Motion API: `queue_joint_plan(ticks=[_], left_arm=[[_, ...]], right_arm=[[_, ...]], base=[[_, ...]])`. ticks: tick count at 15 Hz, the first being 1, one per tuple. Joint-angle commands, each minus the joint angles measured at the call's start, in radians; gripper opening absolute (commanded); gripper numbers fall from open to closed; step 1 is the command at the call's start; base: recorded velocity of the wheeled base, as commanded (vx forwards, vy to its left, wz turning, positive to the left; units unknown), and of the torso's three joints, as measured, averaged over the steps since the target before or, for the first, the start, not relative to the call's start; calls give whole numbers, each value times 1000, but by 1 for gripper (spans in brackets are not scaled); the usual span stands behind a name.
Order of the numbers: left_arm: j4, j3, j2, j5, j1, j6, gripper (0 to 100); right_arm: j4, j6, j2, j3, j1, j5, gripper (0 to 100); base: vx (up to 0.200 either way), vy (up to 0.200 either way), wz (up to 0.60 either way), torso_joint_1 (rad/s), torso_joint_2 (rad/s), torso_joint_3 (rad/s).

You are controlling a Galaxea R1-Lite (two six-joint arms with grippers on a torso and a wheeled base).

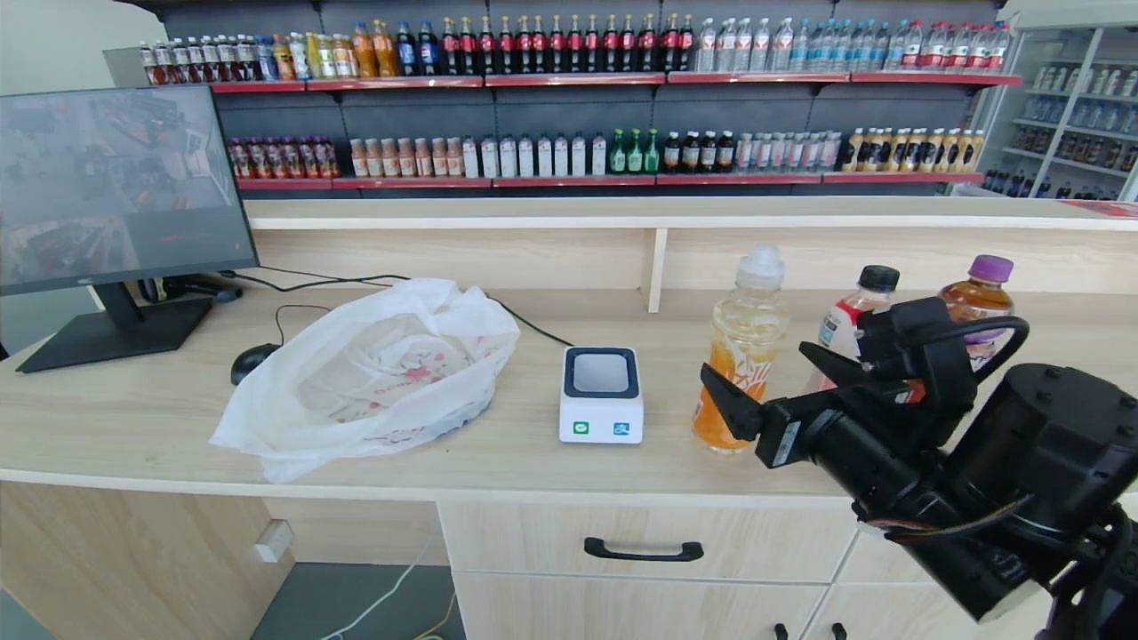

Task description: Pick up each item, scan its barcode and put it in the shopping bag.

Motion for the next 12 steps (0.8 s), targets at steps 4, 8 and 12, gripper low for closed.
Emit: queue_joint_plan(ticks=[4,8,12], left_arm=[[0,0,0,0,0,0,100],[0,0,0,0,0,0,100],[0,0,0,0,0,0,100]], right_arm=[[-22,1,53,15,7,-37,100],[-36,8,69,12,-6,-49,100],[-80,7,108,4,-6,-76,100]], base=[[0,0,0,0,0,0],[0,0,0,0,0,0],[0,0,0,0,0,0]])
